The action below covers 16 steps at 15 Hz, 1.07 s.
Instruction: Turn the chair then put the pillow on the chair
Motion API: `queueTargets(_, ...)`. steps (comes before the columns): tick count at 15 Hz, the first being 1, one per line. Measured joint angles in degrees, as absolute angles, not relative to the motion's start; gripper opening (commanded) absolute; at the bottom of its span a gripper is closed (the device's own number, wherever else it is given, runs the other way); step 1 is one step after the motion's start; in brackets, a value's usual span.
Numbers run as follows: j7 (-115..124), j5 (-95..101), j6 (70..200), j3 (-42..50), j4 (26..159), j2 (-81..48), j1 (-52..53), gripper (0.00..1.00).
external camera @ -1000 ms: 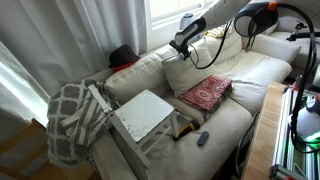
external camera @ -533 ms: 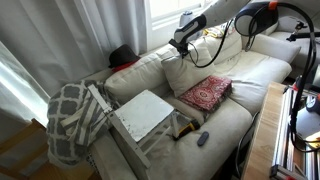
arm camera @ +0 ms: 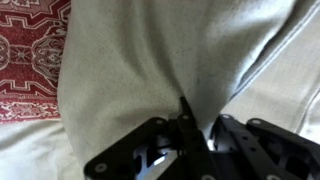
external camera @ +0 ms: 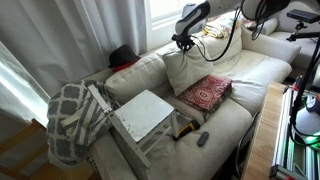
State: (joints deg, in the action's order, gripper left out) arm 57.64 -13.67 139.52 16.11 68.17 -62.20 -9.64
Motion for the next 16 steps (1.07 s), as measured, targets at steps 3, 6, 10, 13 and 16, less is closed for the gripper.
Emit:
queueTargets(3, 49.00, -13.68, 139.52, 14.57, 75.19, -54.80, -9.53, 0.04)
queueTargets(6, 44.12, -13.47, 139.43, 13.73, 82.68, -47.25, -8.84, 0.04)
queueTargets(10, 39.52, -11.93, 139.48, 13.69, 93.08, -37.15, -6.65, 0.04)
queueTargets(13, 37.02, -9.83, 140.20, 13.63, 101.10, -29.48, -4.38, 0.04)
queueTargets(16, 35.24, -8.78, 141.45, 13.15, 108.86, -21.71, -2.34, 0.04)
